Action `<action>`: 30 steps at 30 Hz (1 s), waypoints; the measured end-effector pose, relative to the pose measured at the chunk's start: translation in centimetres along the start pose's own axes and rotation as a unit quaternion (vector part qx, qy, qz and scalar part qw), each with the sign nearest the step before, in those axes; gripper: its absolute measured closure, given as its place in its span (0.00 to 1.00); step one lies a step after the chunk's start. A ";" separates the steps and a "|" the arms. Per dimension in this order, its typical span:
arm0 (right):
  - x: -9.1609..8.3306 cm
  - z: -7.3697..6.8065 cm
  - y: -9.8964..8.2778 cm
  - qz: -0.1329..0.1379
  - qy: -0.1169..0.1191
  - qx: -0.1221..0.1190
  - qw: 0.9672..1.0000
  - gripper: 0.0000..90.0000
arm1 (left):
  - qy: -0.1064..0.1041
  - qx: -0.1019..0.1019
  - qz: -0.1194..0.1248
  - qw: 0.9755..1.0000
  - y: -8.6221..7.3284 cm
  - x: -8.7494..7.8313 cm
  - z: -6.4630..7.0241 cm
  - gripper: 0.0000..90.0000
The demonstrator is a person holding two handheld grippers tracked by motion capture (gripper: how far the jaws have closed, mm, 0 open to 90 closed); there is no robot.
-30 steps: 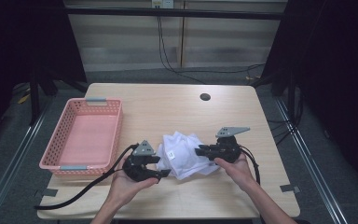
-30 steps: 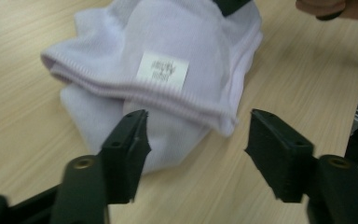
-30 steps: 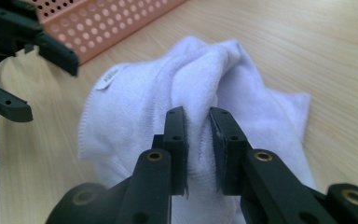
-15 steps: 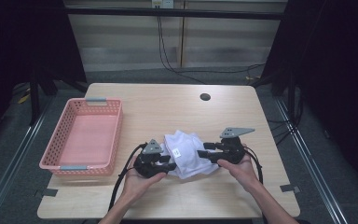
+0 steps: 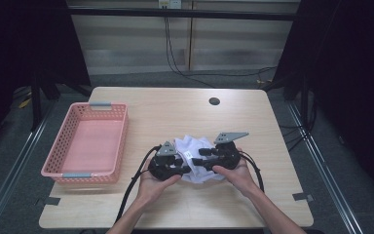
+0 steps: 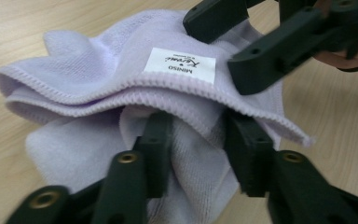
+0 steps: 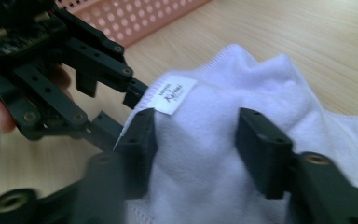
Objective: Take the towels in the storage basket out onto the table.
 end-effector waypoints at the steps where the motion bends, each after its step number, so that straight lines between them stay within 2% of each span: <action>1: 0.0 0.0 -0.2 -0.005 -0.003 -0.005 1.000 0.68 | 0.003 0.002 0.001 1.000 0.0 -0.1 0.0 0.81; 3: -0.4 0.1 -0.2 -0.003 -0.011 -0.011 1.000 0.84 | -0.003 0.002 0.006 1.000 0.2 -0.4 0.2 0.84; 6: -1.3 0.4 0.3 0.015 0.001 0.003 1.000 0.96 | -0.012 -0.001 0.027 1.000 0.9 -1.4 0.4 0.87; 7: -1.7 0.7 0.6 0.023 -0.002 0.008 1.000 0.98 | -0.014 -0.001 0.036 0.999 1.1 -1.8 0.4 0.87; 8: -2.0 1.2 0.9 0.028 -0.010 0.011 0.999 0.98 | -0.014 0.000 0.045 0.999 1.4 -2.3 0.5 0.87; 9: -2.3 1.7 1.1 0.030 -0.011 0.017 0.999 0.98 | -0.015 0.004 0.053 0.998 1.6 -2.9 0.6 0.94; 11: -2.9 3.0 1.4 0.041 -0.022 0.033 0.998 0.98 | -0.010 0.004 0.060 0.998 1.8 -3.9 0.5 0.96; 12: -3.2 3.4 1.6 0.045 -0.019 0.043 0.998 0.98 | 0.001 0.007 0.061 0.998 2.0 -4.3 0.4 0.97; 13: -3.4 3.8 1.7 0.048 -0.017 0.050 0.997 0.98 | -0.002 0.004 0.067 0.998 2.2 -4.6 0.3 0.97; 14: -3.6 4.2 1.8 0.051 -0.022 0.050 0.997 0.98 | -0.006 0.001 0.072 0.997 2.3 -4.9 0.2 0.97; 15: -3.9 4.4 2.0 0.055 -0.021 0.054 0.997 0.98 | 0.001 0.002 0.074 0.997 2.4 -5.0 0.1 0.97; 17: -4.3 4.9 2.4 0.062 -0.042 0.049 0.996 0.98 | -0.003 0.004 0.075 0.997 2.5 -5.1 0.2 0.97; 19: -4.7 5.5 2.9 0.067 -0.049 0.052 0.995 0.98 | -0.005 0.007 0.084 0.996 2.8 -5.5 0.4 0.98; 20: -4.9 6.0 3.3 0.069 -0.061 0.053 0.994 0.98 | -0.002 0.008 0.088 0.996 3.2 -5.9 0.4 0.98; 23: -5.9 7.8 4.8 0.080 -0.076 0.057 0.992 0.99 | -0.004 0.010 0.122 0.992 4.6 -7.8 0.7 0.98; 25: -6.7 9.2 6.0 0.090 -0.095 0.059 0.990 0.99 | 0.012 0.023 0.130 0.991 5.5 -9.6 0.9 0.98; 26: -6.7 9.2 6.0 0.090 -0.095 0.059 0.990 0.99 | 0.012 0.023 0.130 0.991 5.5 -9.6 0.9 0.98; 27: -7.5 10.5 7.0 0.097 -0.106 0.063 0.988 0.99 | 0.011 0.025 0.136 0.990 5.8 -10.0 1.0 0.98; 28: -7.8 11.0 7.4 0.100 -0.114 0.064 0.986 0.99 | 0.014 0.027 0.139 0.990 6.0 -10.5 1.0 0.98; 29: -8.1 11.6 7.7 0.103 -0.125 0.064 0.985 0.99 | 0.019 0.029 0.146 0.989 6.4 -11.2 1.1 0.98; 30: -8.8 13.3 8.6 0.105 -0.147 0.061 0.982 0.99 | 0.020 0.033 0.165 0.985 7.1 -12.6 1.4 0.98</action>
Point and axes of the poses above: each handheld gripper's, and its own axes: x roughly forward along the jaws, y roughly out of its top, z roughly to its right, the point moved 9 cm from there along x, roughly forward along the jaws, and after that the axes turned 15 degrees about -y, right-handed, at the moved point
